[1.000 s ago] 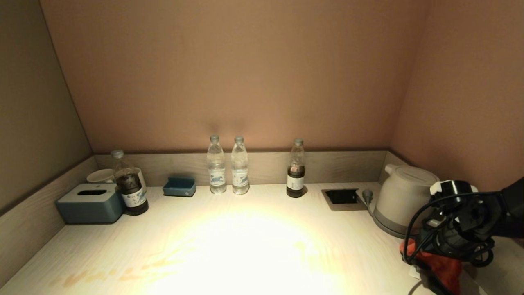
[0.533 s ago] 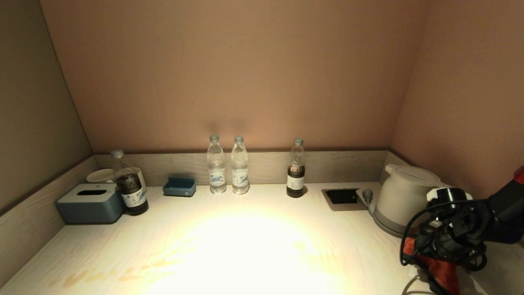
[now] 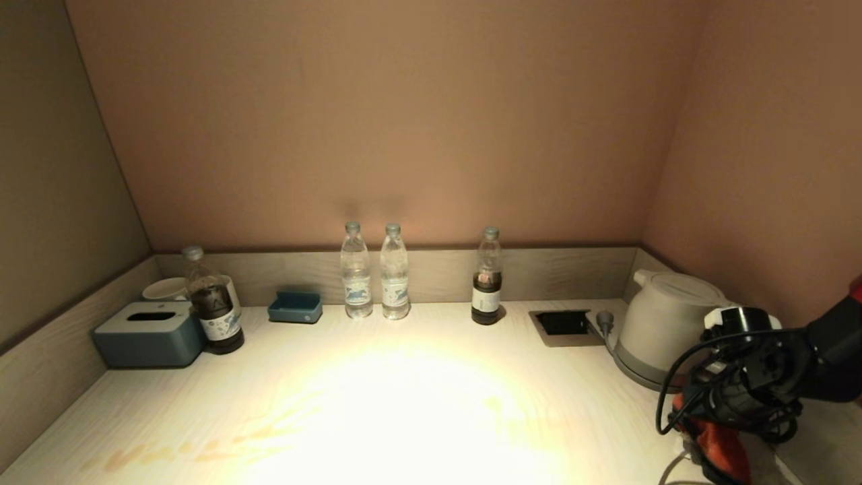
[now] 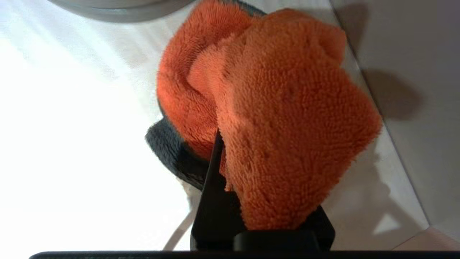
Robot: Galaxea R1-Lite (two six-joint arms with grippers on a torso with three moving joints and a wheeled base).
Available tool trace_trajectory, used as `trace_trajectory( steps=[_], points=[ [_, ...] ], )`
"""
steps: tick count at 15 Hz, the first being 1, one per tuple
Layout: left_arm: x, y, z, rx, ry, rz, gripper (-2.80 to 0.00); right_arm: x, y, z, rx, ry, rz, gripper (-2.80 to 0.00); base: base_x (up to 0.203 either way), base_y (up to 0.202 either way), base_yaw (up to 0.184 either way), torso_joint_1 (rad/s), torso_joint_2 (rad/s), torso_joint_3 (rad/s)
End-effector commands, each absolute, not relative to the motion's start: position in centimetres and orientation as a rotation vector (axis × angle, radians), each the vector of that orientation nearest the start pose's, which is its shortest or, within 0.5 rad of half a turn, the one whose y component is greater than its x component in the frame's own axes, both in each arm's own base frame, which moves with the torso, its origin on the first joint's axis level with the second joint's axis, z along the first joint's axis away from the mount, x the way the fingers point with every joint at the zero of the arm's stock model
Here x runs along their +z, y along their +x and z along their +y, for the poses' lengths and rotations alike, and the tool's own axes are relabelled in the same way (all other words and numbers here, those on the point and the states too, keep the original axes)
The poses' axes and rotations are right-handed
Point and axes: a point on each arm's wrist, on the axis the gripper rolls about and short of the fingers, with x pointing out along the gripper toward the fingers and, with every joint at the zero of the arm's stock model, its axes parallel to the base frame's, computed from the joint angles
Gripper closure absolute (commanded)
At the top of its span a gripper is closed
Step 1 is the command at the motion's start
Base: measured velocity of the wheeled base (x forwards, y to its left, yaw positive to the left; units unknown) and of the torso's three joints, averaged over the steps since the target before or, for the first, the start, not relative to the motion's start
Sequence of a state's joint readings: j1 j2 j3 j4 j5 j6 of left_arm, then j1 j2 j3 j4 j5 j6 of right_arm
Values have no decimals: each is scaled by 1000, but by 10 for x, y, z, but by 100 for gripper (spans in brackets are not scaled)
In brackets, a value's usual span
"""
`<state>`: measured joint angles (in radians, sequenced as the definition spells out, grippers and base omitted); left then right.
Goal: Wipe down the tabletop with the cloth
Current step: Pick up the tablecloth
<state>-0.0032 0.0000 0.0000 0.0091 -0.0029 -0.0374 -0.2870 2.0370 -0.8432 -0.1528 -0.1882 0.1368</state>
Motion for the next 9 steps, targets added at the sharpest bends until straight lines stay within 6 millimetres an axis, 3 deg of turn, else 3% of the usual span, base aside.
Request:
trace_trajectory(
  steps=[1,3,6,9],
  points=[
    [75,-23,0,-4,-38,9,0,67,302,-93,-477,185,954,0,0,0,0,0,0,0],
    [75,-23,0,-6,-38,9,0,68,302,-92,-467,188,953,0,0,0,0,0,0,0],
    [75,-23,0,-6,-38,9,0,104,293,-73,-380,183,845,0,0,0,0,0,0,0],
    [75,-23,0,-6,-38,9,0,121,286,-52,-278,171,797,0,0,0,0,0,0,0]
  ],
)
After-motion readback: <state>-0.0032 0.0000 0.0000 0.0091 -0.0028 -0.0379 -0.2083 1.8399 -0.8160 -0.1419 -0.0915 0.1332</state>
